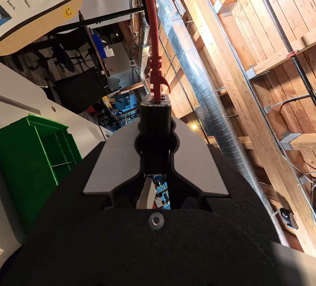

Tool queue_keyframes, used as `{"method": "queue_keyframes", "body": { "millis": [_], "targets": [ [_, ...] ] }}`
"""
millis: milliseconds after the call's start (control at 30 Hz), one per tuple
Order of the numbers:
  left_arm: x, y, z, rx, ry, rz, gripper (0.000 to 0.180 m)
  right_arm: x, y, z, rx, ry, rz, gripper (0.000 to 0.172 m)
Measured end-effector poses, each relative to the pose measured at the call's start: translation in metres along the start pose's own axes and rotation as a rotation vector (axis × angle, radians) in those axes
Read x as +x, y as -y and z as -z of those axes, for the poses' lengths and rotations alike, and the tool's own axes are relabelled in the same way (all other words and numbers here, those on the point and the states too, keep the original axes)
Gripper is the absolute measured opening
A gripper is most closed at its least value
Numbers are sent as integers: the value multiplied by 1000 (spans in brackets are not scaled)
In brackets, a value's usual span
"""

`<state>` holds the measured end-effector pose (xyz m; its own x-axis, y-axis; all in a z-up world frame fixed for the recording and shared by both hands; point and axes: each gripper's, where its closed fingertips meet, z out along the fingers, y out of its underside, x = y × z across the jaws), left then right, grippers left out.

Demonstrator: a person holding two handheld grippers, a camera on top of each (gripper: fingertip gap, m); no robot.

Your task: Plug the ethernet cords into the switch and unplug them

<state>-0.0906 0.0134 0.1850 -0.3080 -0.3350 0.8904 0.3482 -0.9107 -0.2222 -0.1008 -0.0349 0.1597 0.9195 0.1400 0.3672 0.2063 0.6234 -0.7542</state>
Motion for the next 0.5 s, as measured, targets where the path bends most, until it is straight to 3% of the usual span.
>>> {"method": "queue_keyframes", "body": {
  "millis": [33, 500],
  "targets": [
    [0, -1, -1, 6, -7, 6, 26, 0, -1, 0, -6, 2, -13, 13],
    [0, -7, -9, 41, -78, 58, 26, 6, 0, 2, -4, -46, -8, 13]
  ]
}}
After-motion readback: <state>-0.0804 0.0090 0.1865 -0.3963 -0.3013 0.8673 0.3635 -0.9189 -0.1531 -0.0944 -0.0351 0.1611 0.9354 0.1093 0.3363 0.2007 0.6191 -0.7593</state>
